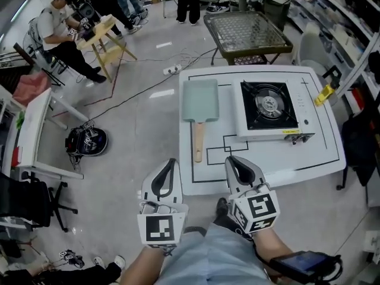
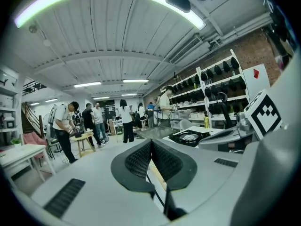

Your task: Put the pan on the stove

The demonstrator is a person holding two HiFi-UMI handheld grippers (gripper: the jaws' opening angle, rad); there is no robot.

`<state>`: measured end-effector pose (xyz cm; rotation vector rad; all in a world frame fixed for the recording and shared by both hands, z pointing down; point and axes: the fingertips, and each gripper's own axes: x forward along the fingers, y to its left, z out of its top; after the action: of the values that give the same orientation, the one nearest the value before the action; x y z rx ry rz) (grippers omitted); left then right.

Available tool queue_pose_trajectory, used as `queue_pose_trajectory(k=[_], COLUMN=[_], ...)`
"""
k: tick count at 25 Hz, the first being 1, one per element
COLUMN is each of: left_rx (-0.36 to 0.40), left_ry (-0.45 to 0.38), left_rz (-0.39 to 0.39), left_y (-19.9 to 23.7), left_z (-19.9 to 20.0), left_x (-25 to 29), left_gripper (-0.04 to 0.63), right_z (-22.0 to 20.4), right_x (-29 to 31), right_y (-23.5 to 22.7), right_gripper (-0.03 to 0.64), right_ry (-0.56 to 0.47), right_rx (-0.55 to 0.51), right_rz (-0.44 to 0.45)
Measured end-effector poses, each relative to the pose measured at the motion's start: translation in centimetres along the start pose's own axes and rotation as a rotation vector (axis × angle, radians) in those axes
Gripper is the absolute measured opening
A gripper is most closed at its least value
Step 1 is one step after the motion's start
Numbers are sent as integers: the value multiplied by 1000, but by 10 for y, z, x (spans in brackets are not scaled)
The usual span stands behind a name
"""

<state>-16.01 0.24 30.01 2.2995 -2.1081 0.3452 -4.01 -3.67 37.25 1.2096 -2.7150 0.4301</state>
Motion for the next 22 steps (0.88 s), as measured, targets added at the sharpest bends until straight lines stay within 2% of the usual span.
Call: queue_pose_trajectory(k=[5, 10, 16, 22], left_rx=[14, 11, 6, -29], left_ry=[-44, -56, -36, 10], left_rz=[60, 120, 125, 85], left_y=[12, 36, 63, 88], left_z=[26, 30, 22, 4], left_x=[21, 35, 64, 105], left_gripper=[18, 18, 18, 18], right_z=[39, 56, 48, 37], right_x=[27, 54, 95, 133], right_y=[-19, -24, -21, -26], right_gripper=[51, 51, 51, 51], right_ry=[-50, -59, -13, 52], right_rx=[-41, -68, -72, -22], right_rz=[38, 70, 85, 69])
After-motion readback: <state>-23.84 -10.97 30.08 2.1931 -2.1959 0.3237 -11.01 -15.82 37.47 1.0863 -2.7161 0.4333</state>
